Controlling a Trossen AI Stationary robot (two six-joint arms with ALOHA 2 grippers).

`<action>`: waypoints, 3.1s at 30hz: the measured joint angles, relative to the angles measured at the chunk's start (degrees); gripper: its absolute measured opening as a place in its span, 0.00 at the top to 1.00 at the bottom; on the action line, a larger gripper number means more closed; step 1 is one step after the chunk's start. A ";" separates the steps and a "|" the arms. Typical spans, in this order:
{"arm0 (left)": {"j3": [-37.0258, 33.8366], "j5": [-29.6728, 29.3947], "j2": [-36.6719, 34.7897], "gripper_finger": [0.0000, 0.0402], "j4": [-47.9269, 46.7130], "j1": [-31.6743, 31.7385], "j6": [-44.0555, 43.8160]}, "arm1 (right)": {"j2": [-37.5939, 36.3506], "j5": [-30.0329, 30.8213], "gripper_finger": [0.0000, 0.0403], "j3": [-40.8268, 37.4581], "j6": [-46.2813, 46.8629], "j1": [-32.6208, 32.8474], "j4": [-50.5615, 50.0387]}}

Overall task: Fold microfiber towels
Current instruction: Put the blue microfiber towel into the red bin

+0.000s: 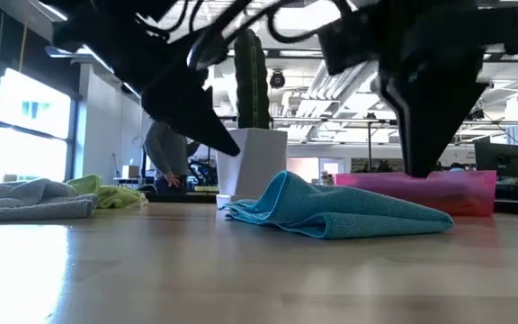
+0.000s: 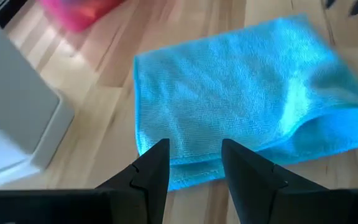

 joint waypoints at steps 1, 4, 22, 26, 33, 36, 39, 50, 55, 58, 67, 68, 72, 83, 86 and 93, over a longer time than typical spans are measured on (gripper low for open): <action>-0.04 1.05 0.00 0.66 0.79 0.65 0.79 | -1.34 1.59 0.79 -2.97 3.42 0.19 3.18; 0.14 4.03 1.26 0.66 3.88 2.22 -0.12 | -4.67 6.66 0.79 -11.68 14.28 0.90 12.15; 0.42 10.53 15.16 0.66 12.98 3.87 -1.69 | -6.18 14.43 0.79 -25.34 23.41 4.75 32.02; 0.54 11.68 16.03 0.66 13.00 2.64 -6.84 | -6.15 15.41 0.79 -25.34 18.65 4.65 29.87; 0.40 13.29 16.20 0.66 15.44 -4.10 -20.52 | -5.98 20.82 0.79 -25.53 11.40 3.32 21.26; 0.23 12.24 16.46 0.66 18.82 -7.41 -26.33 | -5.85 23.53 0.79 -25.62 7.22 2.05 18.91; 0.10 7.42 16.64 0.66 22.00 -10.28 -29.27 | -5.81 24.77 0.79 -25.67 2.63 0.44 18.62; 5.59 -7.69 16.59 0.66 23.21 -11.23 -13.65 | -13.81 21.88 0.79 -25.64 2.36 -1.49 11.25; 7.92 -4.18 16.48 0.66 17.50 -8.36 -7.22 | -17.88 21.07 0.79 -25.77 5.12 1.57 14.23; 9.43 0.59 16.48 0.66 9.53 -5.28 -7.08 | -18.45 20.98 0.79 -27.55 8.28 3.71 18.61; 10.38 14.95 16.33 0.66 -3.39 2.70 -4.11 | -18.45 19.52 0.79 -31.76 28.77 9.36 23.53; 10.40 15.31 16.52 0.66 -3.66 3.18 -4.26 | -18.45 19.56 0.79 -31.79 30.93 10.01 23.42; 10.50 16.44 16.70 0.66 -4.20 3.61 -7.53 | -18.45 21.27 0.79 -31.79 36.78 12.56 23.86; 10.32 8.24 17.05 0.66 -3.02 -4.99 -32.59 | -18.45 25.16 0.72 -31.79 37.20 11.48 22.81; 10.26 4.41 17.16 0.66 -3.32 -7.40 -34.85 | -18.45 21.74 0.64 -31.79 35.18 9.45 21.88; 10.13 0.78 17.25 0.66 -2.02 -9.70 -36.19 | -18.45 9.45 0.49 -31.76 24.54 2.33 22.96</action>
